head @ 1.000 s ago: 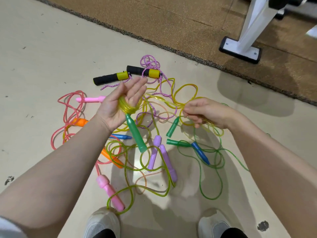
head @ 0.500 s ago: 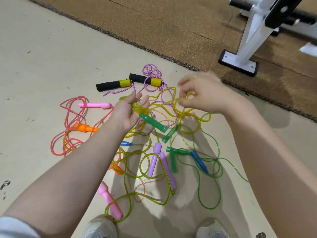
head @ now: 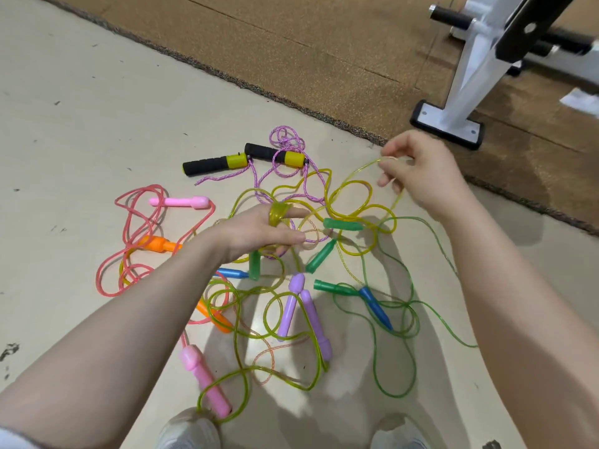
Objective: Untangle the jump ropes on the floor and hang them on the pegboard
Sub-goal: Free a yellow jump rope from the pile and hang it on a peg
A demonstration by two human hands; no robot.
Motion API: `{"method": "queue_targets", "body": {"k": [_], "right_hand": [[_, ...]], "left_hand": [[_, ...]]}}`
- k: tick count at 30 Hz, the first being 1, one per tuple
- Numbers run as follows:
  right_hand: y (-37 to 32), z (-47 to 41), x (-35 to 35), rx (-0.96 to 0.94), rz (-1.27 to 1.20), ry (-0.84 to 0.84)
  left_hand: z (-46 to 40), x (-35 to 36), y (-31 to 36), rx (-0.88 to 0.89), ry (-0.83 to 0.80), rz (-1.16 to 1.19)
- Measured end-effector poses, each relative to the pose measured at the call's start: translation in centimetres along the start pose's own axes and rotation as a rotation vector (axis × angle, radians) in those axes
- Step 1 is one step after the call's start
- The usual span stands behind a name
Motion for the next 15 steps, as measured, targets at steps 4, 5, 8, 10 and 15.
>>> {"method": "queue_targets", "body": {"k": [4, 5, 8, 10, 15], "right_hand": [[1.1, 0.3, -1.9, 0.029, 0.028, 0.019], [1.3, 0.5, -2.1, 0.025, 0.072, -0.012], [2.1, 1.1, -1.9, 0.101, 0.187, -0.158], [2.6, 1.1, -1.4, 0.129, 0.279, -0.207], [-0.7, 0.3, -0.3, -0.013, 0.009, -0.049]], "left_hand": [[0.3, -1.1, -0.1, 0.109, -0.133, 0.251], [0.4, -1.3, 0.2, 0.15, -0.158, 0.313], [0.7, -1.9, 1.0, 0.257, -0.18, 0.437], [1.0, -2.1, 1.7, 0.31, -0.2, 0.465], [1.8, -0.8, 3.8, 0.358, -0.195, 0.415]]}}
Point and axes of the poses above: each hand's wrist, its own z-axis away from the middle knuckle, its own x-axis out of the palm, y = z × x, the point moved 3 cm from there along -z, towards the middle knuckle, and after that the axes turned 15 degrees about -x, right-handed, at the moved point
